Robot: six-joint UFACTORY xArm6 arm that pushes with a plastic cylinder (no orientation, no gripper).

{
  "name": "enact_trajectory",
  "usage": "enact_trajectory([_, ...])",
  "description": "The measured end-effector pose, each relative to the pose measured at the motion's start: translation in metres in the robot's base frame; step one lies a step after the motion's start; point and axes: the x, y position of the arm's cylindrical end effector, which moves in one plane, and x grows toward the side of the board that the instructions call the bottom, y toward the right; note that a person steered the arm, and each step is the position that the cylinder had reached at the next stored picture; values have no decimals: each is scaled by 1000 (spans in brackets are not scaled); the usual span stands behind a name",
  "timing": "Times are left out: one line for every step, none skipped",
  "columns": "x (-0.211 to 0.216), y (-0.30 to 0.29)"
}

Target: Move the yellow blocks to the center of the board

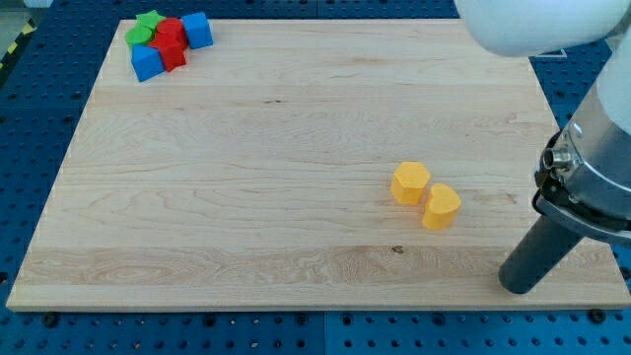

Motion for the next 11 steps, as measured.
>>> enact_trajectory([-19, -24])
enact_trajectory([-34, -48])
enact_trajectory([-42, -51])
enact_trajectory([-53, -46])
enact_trajectory([-76, -54])
enact_trajectory([-79, -68])
enact_trajectory([-79, -80])
enact_trajectory([-75, -80])
enact_trajectory([-70, -55])
enact_trajectory([-78, -11])
enact_trajectory([-87, -7])
